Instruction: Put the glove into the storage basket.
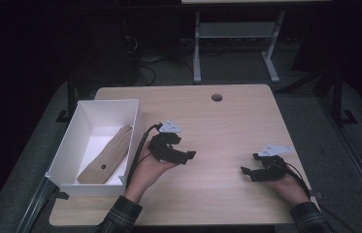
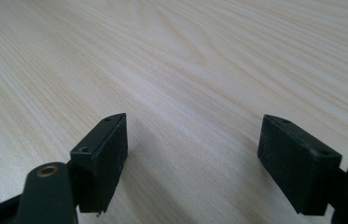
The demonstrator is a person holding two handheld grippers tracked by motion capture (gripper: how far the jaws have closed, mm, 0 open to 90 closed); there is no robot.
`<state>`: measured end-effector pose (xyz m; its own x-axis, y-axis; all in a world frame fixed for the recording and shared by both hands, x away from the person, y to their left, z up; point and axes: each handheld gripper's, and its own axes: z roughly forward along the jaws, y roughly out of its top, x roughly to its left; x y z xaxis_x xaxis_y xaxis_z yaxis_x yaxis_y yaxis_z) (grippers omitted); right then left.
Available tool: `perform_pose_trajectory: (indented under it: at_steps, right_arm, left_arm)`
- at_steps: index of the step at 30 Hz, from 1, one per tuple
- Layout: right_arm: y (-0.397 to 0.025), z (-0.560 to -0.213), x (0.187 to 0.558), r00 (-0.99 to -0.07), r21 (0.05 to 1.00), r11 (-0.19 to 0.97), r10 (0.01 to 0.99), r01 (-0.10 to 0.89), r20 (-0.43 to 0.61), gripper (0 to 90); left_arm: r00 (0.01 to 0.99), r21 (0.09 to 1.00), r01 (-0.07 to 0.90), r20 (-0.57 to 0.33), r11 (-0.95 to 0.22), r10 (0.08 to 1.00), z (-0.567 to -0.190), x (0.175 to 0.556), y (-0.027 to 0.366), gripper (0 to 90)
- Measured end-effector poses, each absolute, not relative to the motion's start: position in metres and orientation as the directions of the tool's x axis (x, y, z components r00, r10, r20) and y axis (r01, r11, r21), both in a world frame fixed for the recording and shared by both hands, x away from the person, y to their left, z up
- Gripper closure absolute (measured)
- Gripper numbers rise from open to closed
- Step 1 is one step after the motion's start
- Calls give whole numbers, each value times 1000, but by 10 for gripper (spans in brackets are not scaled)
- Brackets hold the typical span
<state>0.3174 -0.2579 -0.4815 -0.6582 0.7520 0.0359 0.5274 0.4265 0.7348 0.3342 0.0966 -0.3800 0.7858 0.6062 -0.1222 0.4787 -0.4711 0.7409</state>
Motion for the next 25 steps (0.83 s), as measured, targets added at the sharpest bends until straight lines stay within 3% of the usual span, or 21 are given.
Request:
perform_pose_trajectory:
  at_steps: [17, 25]
  right_arm:
    - [-258, -481, 317, -659, 734, 428, 751, 528, 36, 235]
    - [-258, -481, 317, -659, 734, 426, 752, 529, 38, 231]
  left_arm:
    - [816, 682, 453, -57, -574, 576, -458, 324, 84, 217]
    - [826, 654, 433, -12, -621, 563, -469, 322, 80, 200]
